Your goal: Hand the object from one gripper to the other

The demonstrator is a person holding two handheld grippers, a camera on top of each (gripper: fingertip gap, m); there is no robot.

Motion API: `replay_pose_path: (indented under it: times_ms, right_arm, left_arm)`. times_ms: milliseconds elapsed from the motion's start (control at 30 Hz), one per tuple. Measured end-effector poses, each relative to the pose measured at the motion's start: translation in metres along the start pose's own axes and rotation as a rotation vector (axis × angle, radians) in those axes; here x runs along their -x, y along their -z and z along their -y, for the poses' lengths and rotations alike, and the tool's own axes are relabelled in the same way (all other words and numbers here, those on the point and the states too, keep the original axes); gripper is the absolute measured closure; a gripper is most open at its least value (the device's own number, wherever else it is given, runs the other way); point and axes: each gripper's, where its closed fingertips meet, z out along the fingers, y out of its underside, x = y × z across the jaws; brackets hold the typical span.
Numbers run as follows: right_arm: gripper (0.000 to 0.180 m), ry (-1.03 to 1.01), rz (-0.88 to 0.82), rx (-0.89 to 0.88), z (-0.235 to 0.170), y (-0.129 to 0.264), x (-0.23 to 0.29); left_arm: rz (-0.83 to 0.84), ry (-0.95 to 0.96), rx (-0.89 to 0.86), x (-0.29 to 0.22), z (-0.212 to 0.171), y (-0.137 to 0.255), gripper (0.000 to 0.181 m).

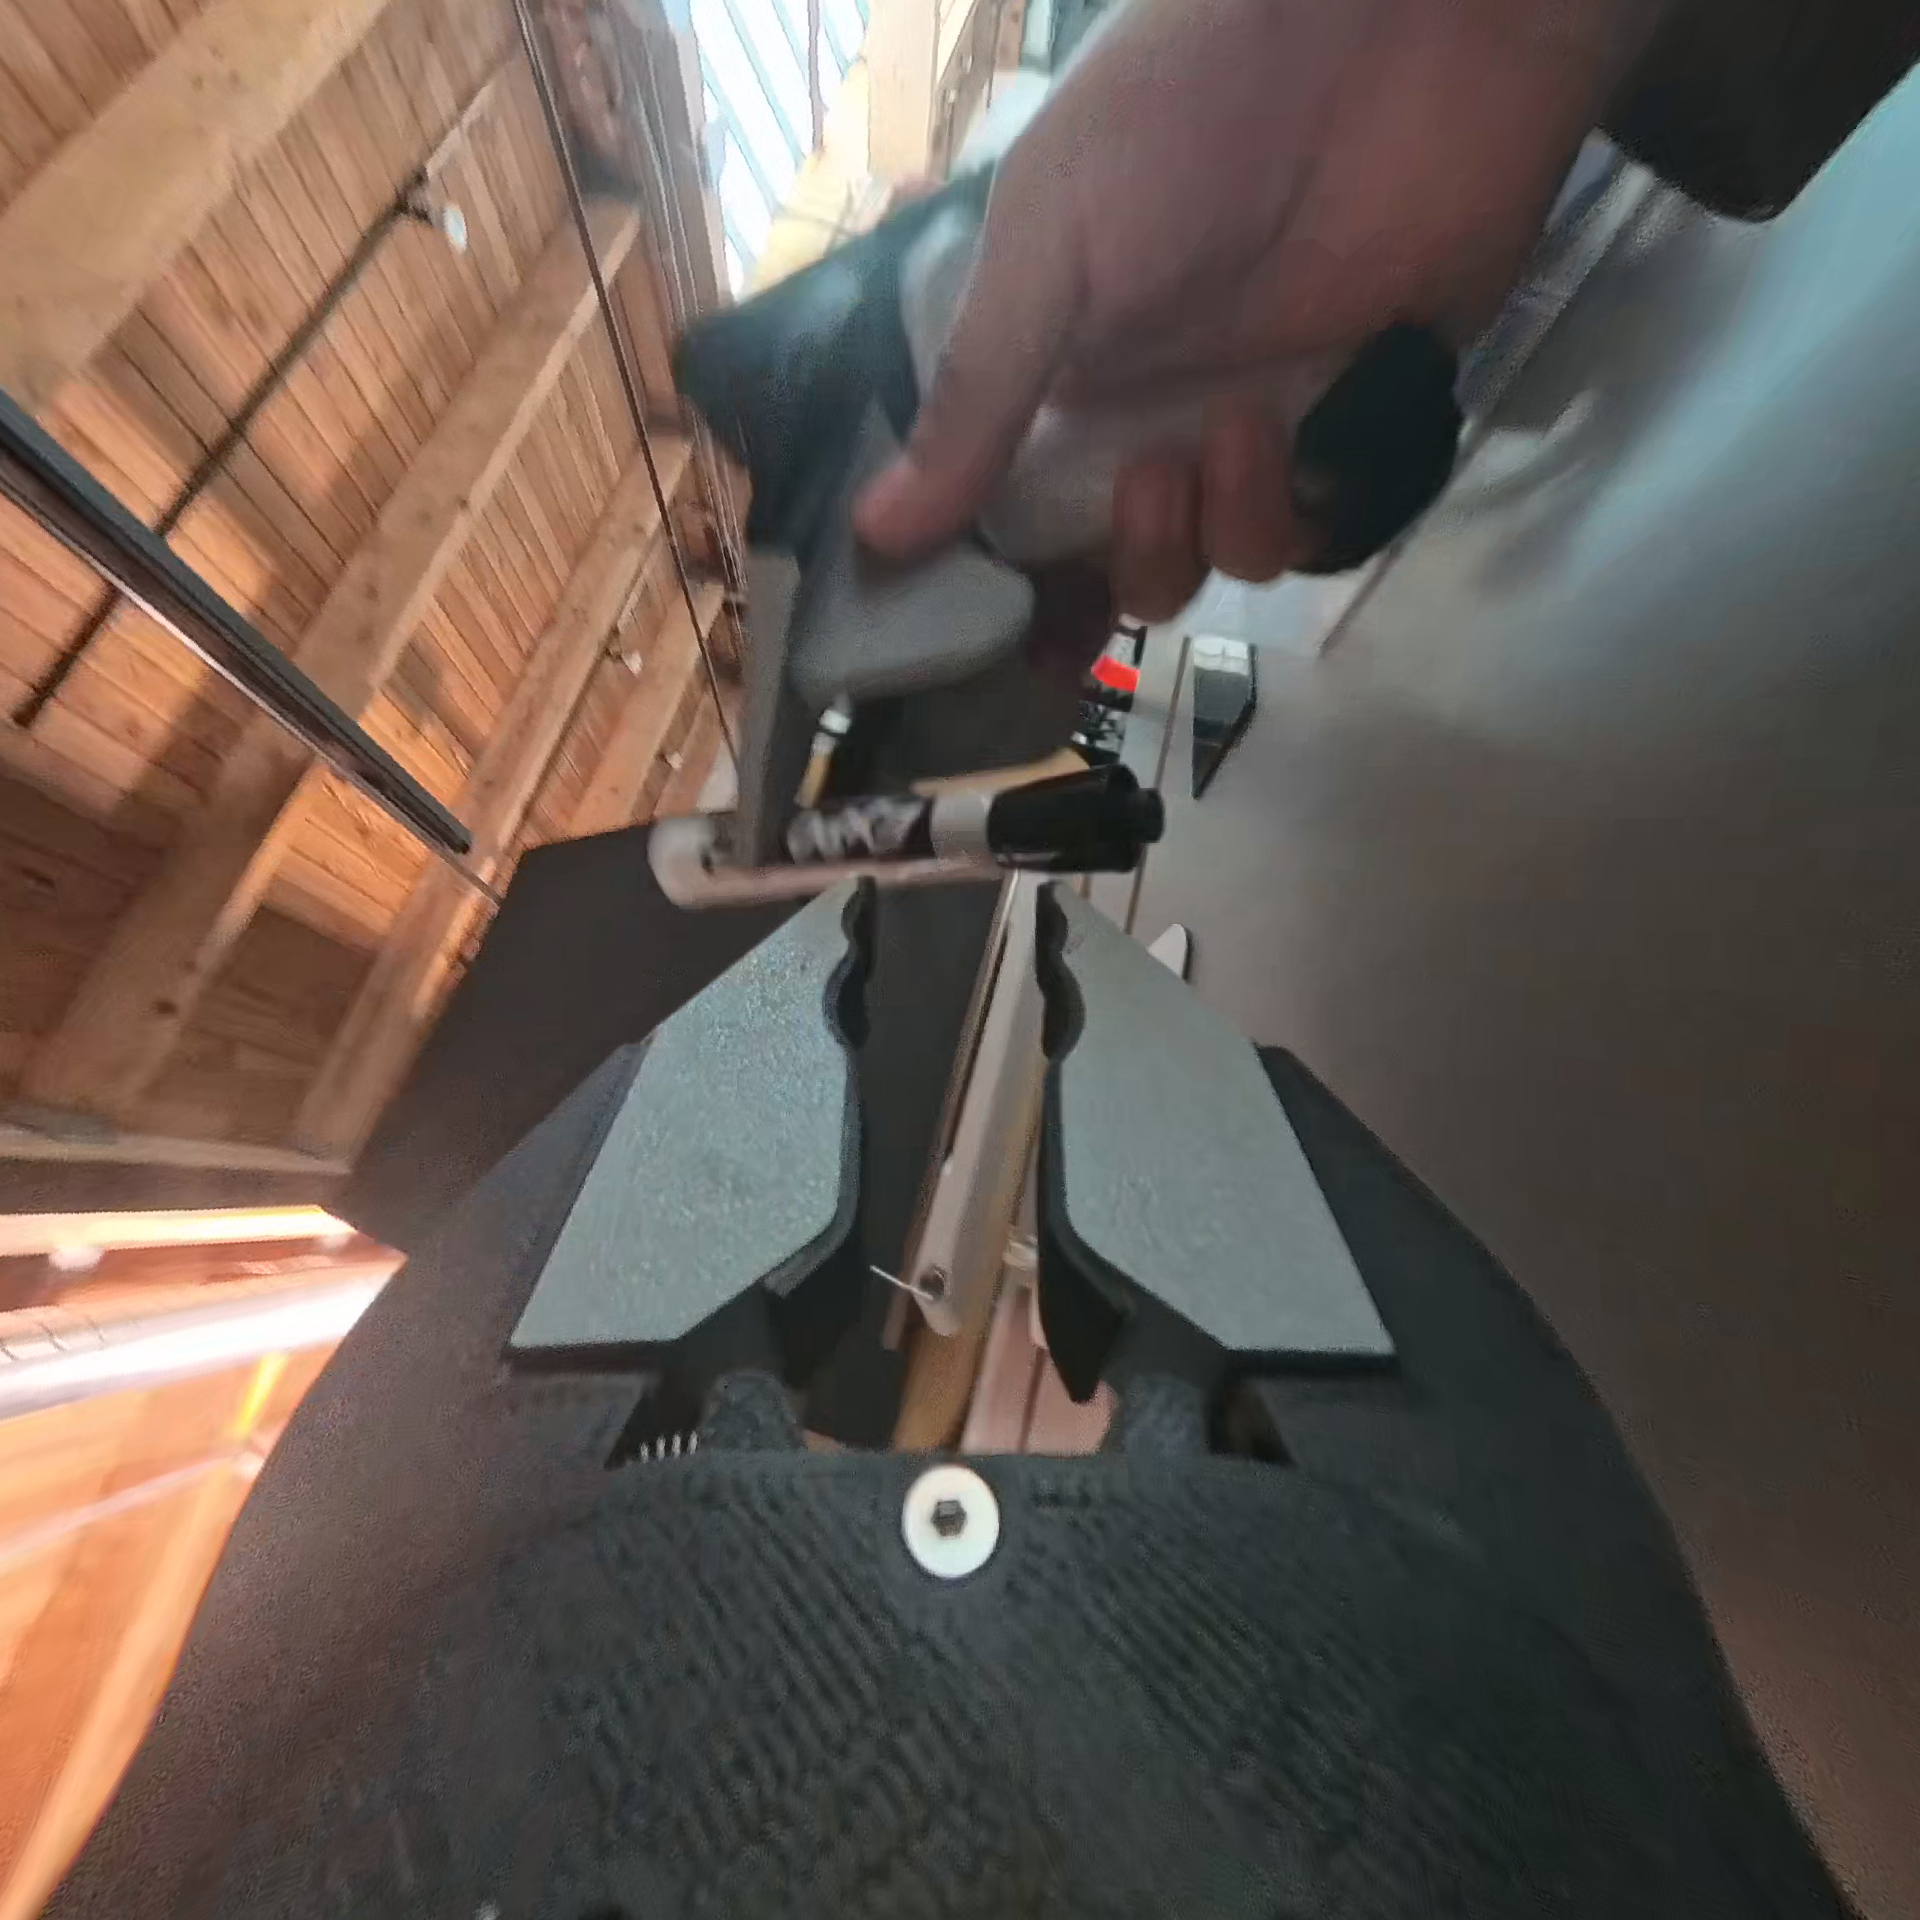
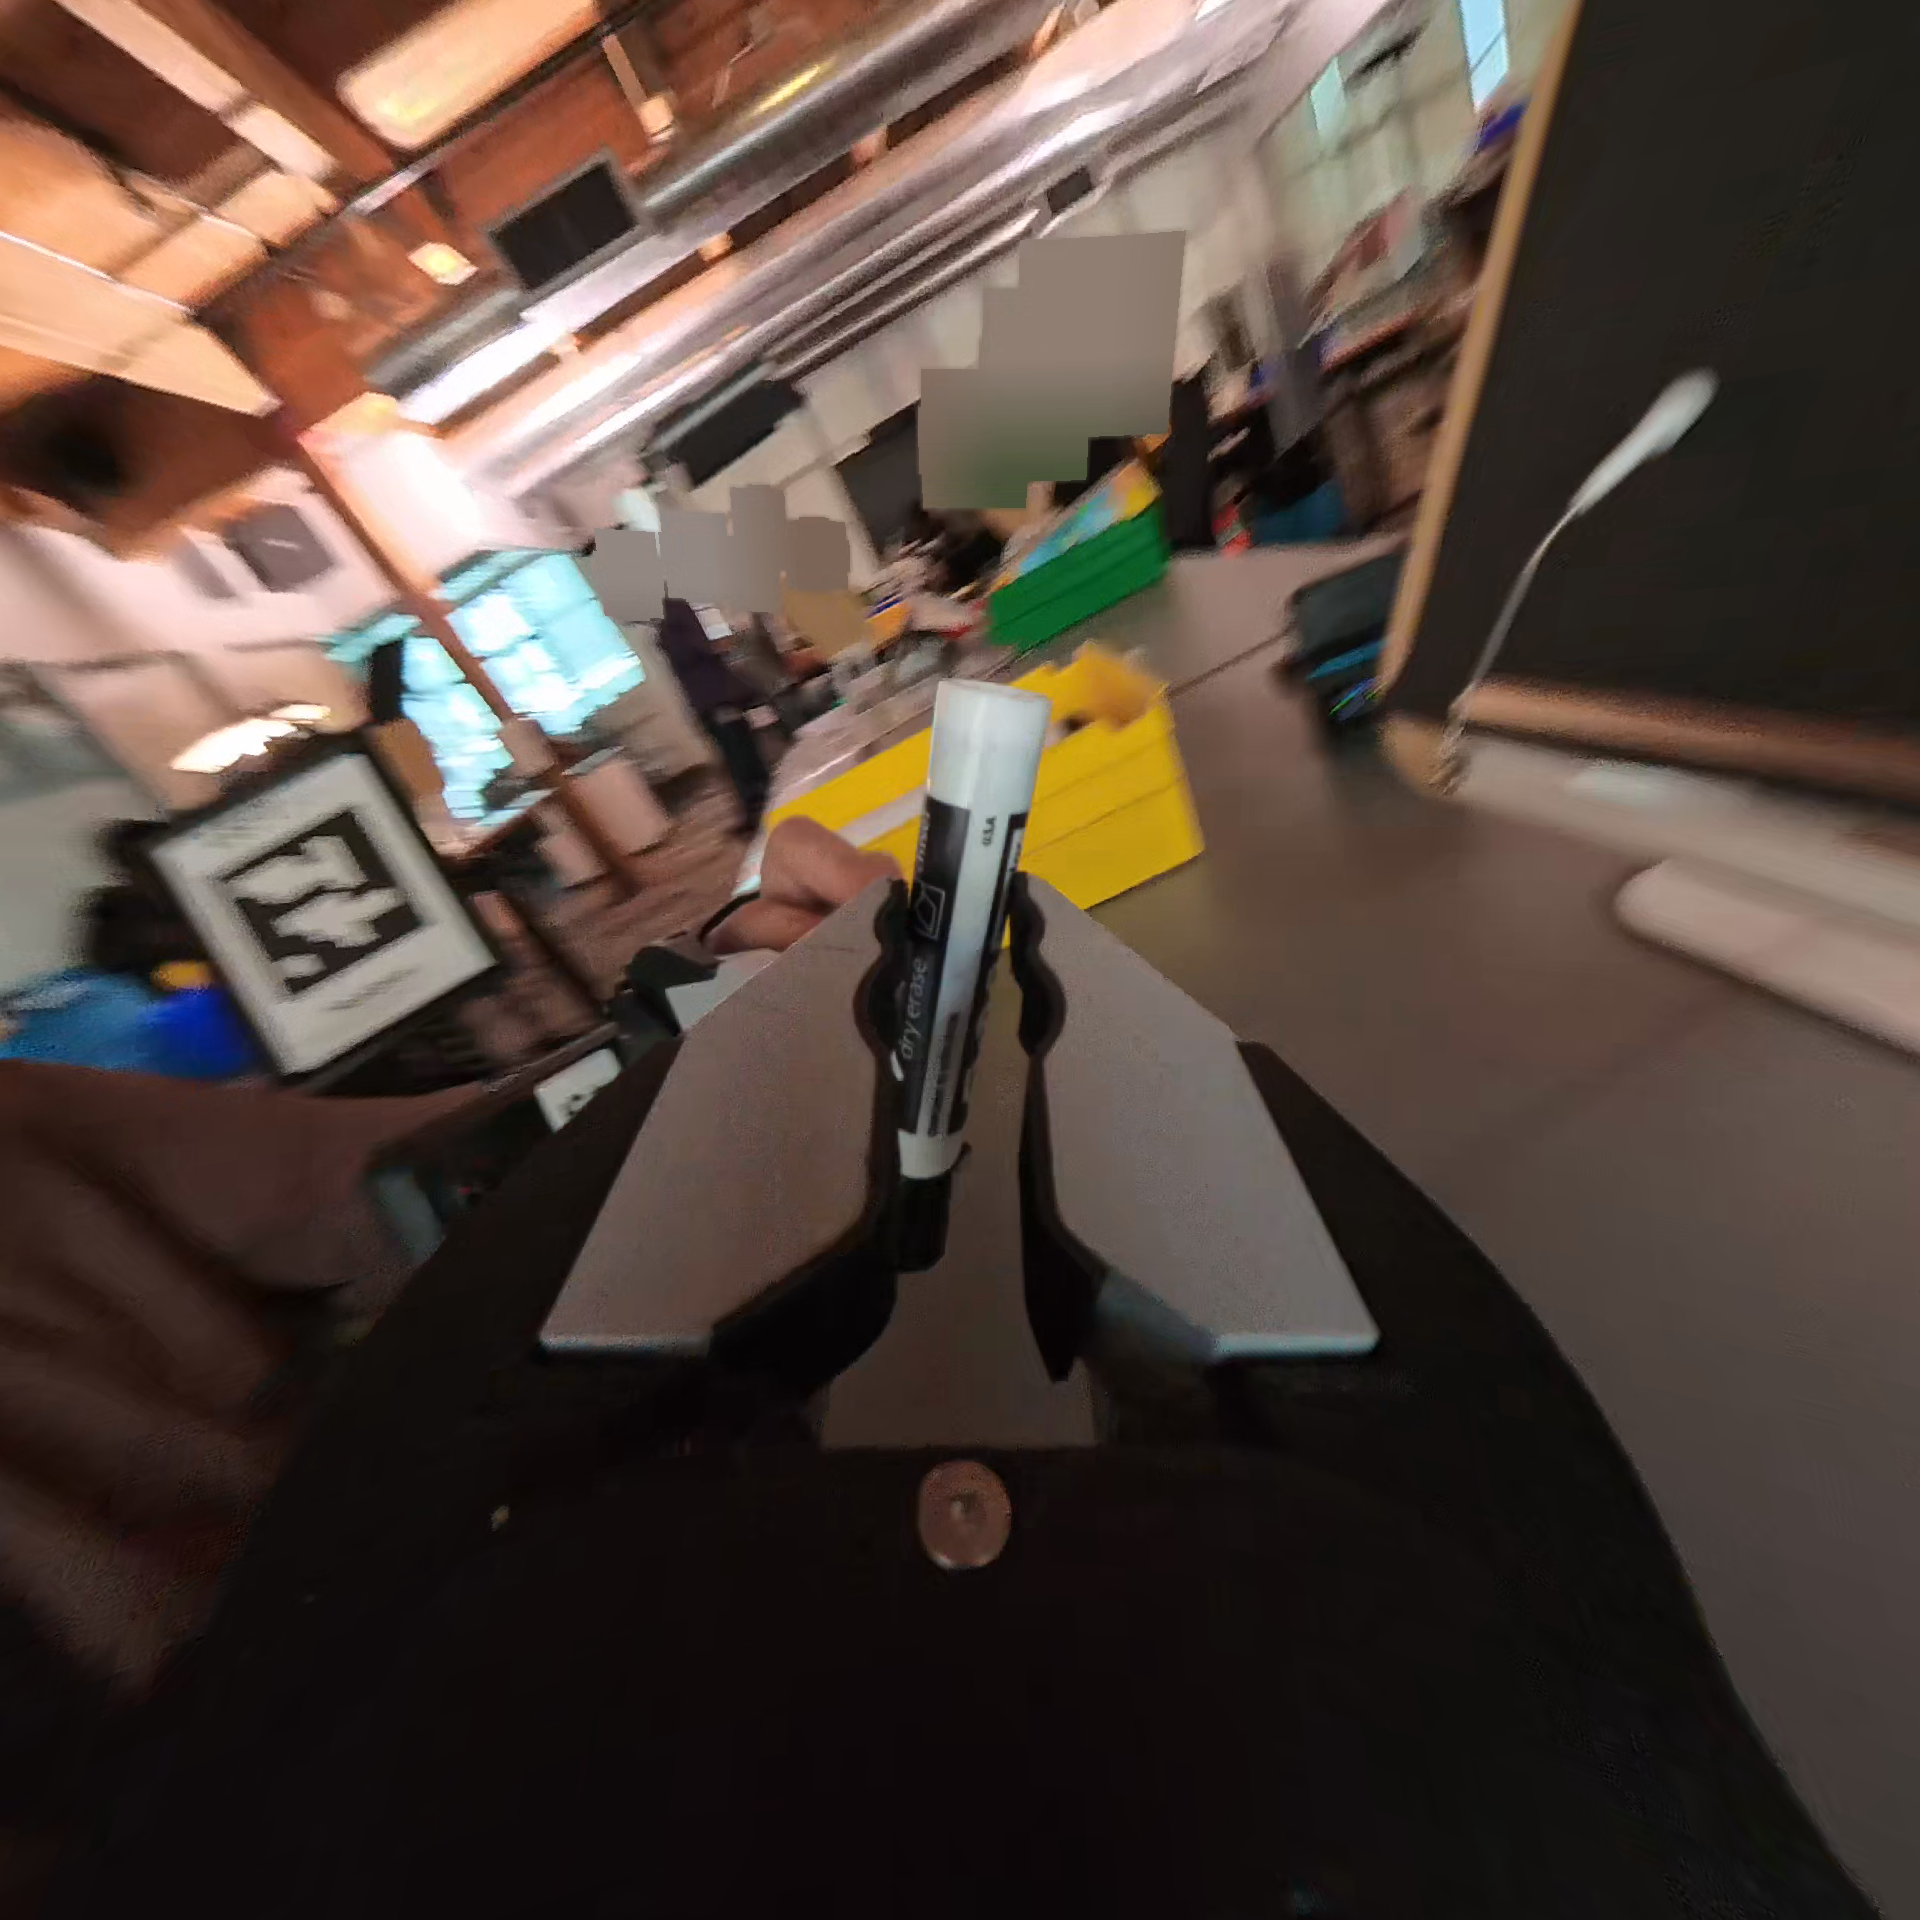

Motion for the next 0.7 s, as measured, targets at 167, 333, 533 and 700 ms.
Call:
replay_pose_path:
  times_ms: [167, 333, 533, 700]
  right_arm:
    - [0.163, 0.486, -0.601, -0.134, 0.062, 0.063, -0.017]
    - [0.163, 0.870, -1.401, -0.078, 0.104, 0.172, -0.034]
    - [0.125, 0.427, -1.747, 0.297, 0.051, 0.239, -0.115]
    - [0.145, 0.755, -1.800, -0.102, 0.108, 0.214, -0.056]
  left_arm:
    - [-0.022, 0.151, 0.130, -0.002, -0.035, -0.006, 0.160]
    - [-0.043, 0.131, 0.139, -0.010, -0.032, -0.008, 0.164]
    - [-0.077, 0.131, 0.139, -0.017, -0.026, -0.009, 0.164]
    - [-0.106, 0.139, 0.166, -0.023, -0.034, -0.010, 0.165]
